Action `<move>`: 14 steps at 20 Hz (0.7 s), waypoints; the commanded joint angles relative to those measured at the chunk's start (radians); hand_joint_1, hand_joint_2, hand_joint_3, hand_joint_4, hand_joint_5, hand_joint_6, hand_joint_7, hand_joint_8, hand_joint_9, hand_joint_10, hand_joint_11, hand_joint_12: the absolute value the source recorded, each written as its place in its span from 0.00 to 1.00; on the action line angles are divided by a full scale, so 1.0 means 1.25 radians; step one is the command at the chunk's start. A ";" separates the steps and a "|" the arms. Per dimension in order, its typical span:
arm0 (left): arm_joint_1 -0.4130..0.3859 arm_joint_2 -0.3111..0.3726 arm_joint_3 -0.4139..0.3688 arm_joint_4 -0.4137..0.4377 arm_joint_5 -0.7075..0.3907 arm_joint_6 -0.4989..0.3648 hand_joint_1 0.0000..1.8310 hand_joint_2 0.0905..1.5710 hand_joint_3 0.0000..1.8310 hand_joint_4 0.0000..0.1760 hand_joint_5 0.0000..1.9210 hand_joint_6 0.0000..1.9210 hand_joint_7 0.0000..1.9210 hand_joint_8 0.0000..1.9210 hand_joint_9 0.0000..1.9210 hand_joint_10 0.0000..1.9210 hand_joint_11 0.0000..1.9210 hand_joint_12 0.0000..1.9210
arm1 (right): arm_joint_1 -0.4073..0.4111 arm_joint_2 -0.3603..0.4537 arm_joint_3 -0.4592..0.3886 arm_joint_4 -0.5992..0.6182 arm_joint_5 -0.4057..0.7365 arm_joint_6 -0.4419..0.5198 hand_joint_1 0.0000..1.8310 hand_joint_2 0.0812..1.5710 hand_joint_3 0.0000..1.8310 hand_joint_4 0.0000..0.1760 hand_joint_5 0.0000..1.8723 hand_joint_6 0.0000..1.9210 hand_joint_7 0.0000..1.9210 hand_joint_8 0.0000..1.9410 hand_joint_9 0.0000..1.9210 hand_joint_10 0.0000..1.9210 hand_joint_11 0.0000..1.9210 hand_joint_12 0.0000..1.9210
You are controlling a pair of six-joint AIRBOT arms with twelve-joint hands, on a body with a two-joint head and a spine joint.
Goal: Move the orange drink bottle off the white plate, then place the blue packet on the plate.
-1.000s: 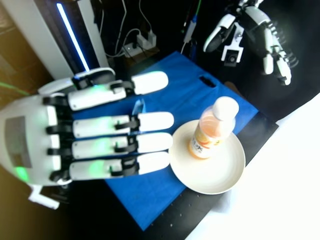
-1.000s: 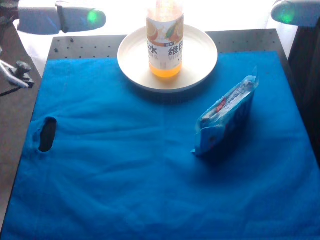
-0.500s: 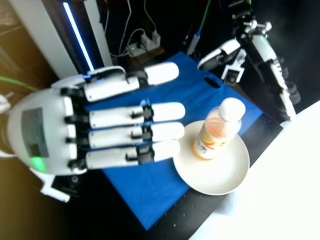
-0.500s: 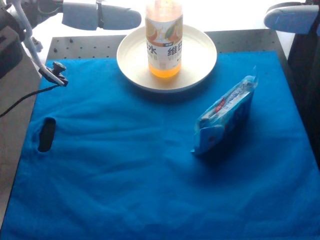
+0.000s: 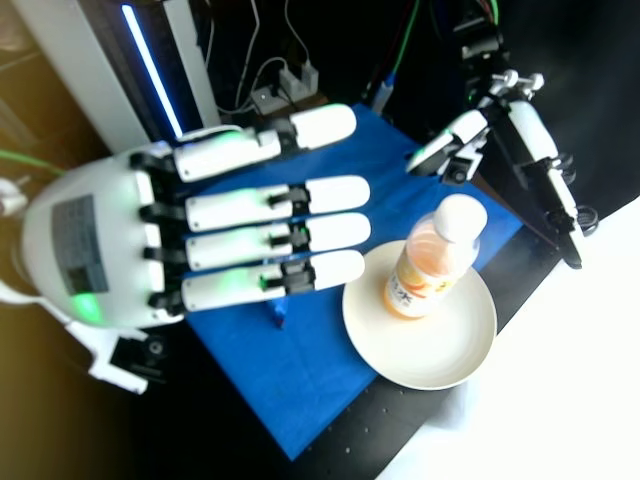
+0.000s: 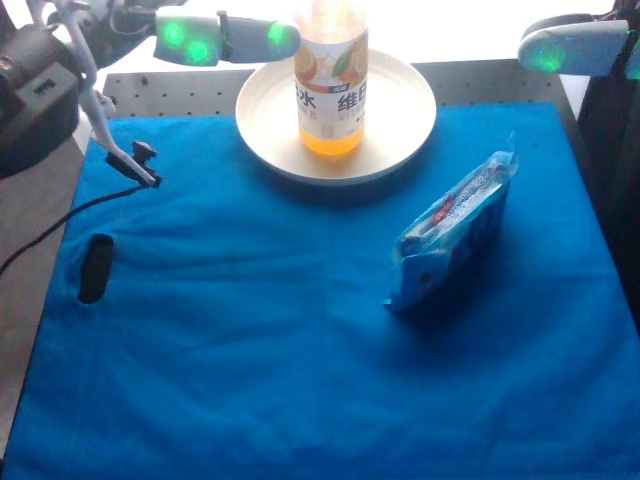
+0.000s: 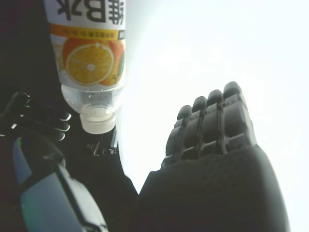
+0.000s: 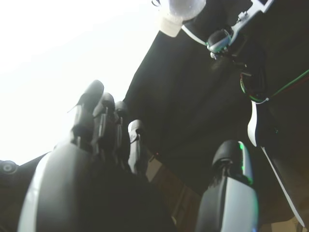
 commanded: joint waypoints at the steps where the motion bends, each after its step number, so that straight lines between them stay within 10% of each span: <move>1: -0.006 -0.008 0.006 -0.022 -0.089 -0.010 0.35 0.33 0.00 0.00 0.00 0.00 0.00 0.00 0.00 0.00 0.01 0.00 | 0.016 -0.001 0.000 0.039 0.087 0.007 0.42 0.53 0.00 0.70 0.11 0.00 0.11 0.00 0.11 0.00 0.00 0.34; 8: -0.012 -0.057 0.045 -0.003 -0.063 -0.033 0.30 0.32 0.00 0.00 0.00 0.00 0.01 0.00 0.00 0.00 0.00 0.00 | 0.019 -0.003 0.000 0.036 0.087 0.007 0.40 0.55 0.00 0.61 0.10 0.00 0.11 0.00 0.12 0.00 0.00 0.40; 11: -0.017 -0.075 0.057 0.013 -0.059 -0.048 0.30 0.32 0.00 0.42 0.01 0.00 0.00 0.00 0.00 0.00 0.00 0.00 | 0.022 -0.005 0.001 0.033 0.087 0.007 0.43 0.53 0.00 0.64 0.12 0.00 0.12 0.00 0.12 0.00 0.00 0.40; 14: -0.024 -0.089 0.062 0.024 -0.049 -0.058 0.29 0.31 0.00 0.13 0.00 0.00 0.00 0.00 0.00 0.00 0.00 0.00 | 0.023 -0.009 0.002 0.032 0.087 0.007 0.43 0.52 0.00 0.68 0.12 0.00 0.12 0.00 0.12 0.00 0.01 0.41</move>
